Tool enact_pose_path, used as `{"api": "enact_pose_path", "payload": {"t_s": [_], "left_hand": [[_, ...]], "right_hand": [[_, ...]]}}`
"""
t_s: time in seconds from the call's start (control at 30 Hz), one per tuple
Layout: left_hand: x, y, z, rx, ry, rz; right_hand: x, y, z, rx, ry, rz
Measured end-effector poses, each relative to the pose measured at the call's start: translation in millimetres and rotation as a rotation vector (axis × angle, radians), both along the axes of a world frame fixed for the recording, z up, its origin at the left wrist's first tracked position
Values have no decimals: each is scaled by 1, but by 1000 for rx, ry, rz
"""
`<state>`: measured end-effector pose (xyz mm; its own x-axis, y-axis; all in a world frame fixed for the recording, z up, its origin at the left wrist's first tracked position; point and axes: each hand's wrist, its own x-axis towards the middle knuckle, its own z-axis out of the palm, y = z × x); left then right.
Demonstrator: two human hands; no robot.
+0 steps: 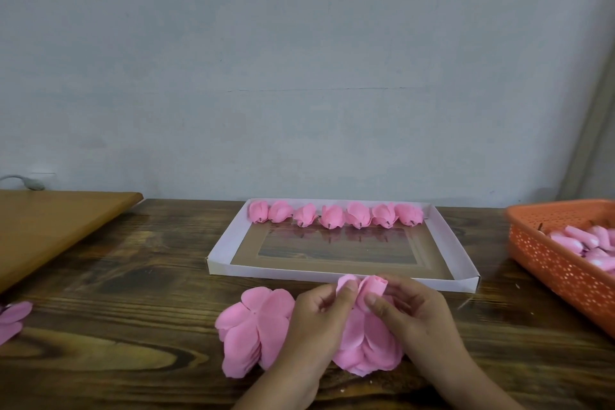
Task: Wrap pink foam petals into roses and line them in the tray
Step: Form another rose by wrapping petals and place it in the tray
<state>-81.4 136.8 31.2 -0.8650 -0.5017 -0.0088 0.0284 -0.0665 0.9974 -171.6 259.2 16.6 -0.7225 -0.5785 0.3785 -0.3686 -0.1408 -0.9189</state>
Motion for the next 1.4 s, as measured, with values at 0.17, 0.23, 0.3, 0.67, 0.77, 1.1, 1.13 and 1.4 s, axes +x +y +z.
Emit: {"api": "enact_pose_path", "payload": {"t_s": [0.17,0.23,0.3,0.67,0.77,1.1,1.13,1.4], "left_hand": [[0,-3,1,26,-23,-16],[0,-5,2,22,2,-8],[0,-6,1,-2,28,48],[1,-4,1,-21,110,101],[1,-3,0,-25,128,49],[1,-6,4,-55,64,-106],[1,-7,4,-45,69,-100],[-4,-12,-6,13,157,-104]], "right_hand": [[-3,-1,-4,16,-32,-37],[-3,0,-3,27,-12,-42],[-3,0,-2,30,6,-45],[-1,-3,-4,11,-27,-3],[0,-2,-1,38,-4,-3],[-3,0,0,25,1,-141],[-3,0,1,19,-5,-138],[-1,0,3,-76,-61,-71]]}}
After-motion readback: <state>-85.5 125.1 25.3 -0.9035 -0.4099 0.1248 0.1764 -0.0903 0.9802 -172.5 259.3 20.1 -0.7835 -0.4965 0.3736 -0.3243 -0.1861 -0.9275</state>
